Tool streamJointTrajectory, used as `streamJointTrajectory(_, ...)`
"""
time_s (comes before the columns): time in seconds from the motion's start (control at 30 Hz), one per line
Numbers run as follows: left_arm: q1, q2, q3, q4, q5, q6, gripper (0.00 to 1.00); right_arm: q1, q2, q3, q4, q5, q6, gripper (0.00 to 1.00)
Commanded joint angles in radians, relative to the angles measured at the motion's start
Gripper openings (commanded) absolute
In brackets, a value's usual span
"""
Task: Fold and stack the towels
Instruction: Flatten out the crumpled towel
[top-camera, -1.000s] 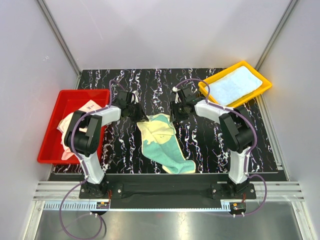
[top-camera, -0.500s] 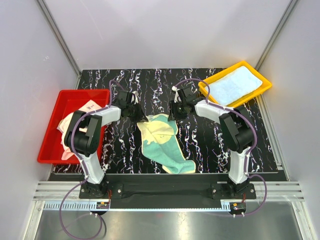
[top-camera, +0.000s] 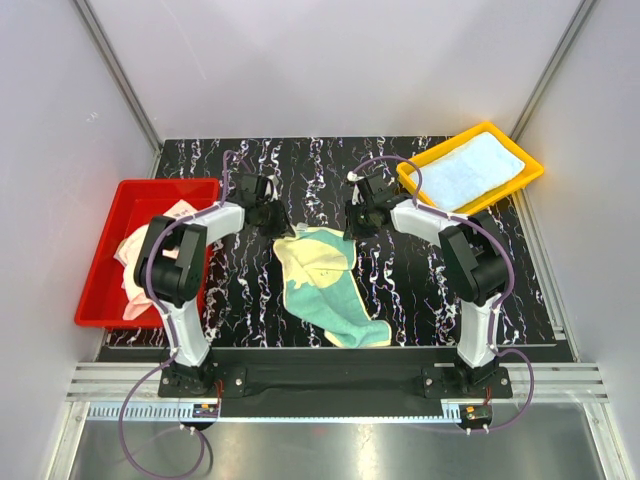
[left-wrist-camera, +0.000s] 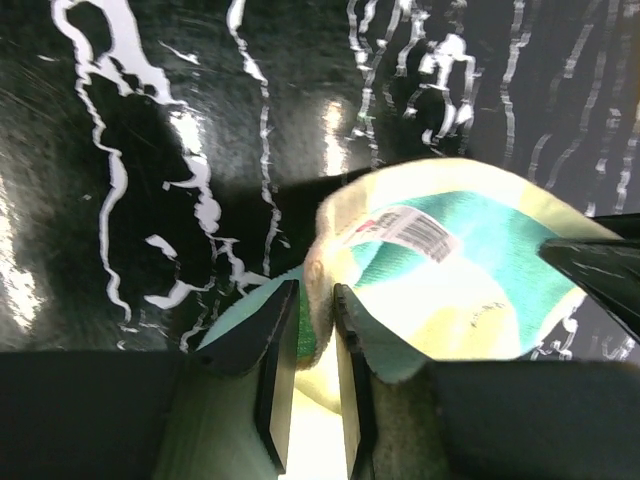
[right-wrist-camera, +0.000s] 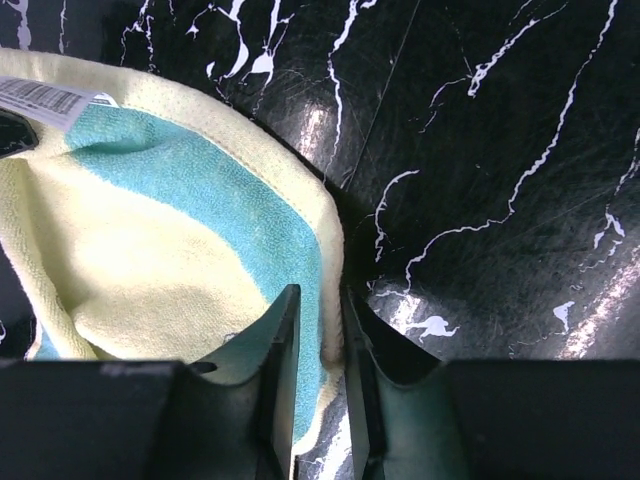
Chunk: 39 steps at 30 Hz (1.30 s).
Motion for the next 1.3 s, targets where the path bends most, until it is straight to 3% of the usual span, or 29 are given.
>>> streamJointTrajectory(0.0, 0.012, 0.034, 0.058, -0.018, -0.038, 0.047, 0.25, -0.007, -0.031, -0.002, -0.007, 0.039, -0.021, 0.3)
streamJointTrajectory(0.3, 0.035, 0.08, 0.109, -0.033, -0.037, 0.057, 0.3, -0.021, -0.027, 0.011, -0.002, 0.049, -0.031, 0.35)
streamJointTrajectory(0.9, 0.057, 0.103, 0.135, -0.018, 0.0, 0.057, 0.32, -0.043, -0.037, -0.002, -0.005, 0.052, -0.027, 0.31)
streamJointTrajectory(1.17, 0.06, 0.136, 0.161, -0.01, 0.052, 0.05, 0.33, -0.046, -0.036, -0.005, -0.004, 0.036, -0.033, 0.11)
streamJointTrajectory(1.27, 0.059, 0.139, 0.166, -0.005, 0.06, 0.049, 0.25, -0.05, -0.034, 0.001, -0.008, 0.034, -0.036, 0.07)
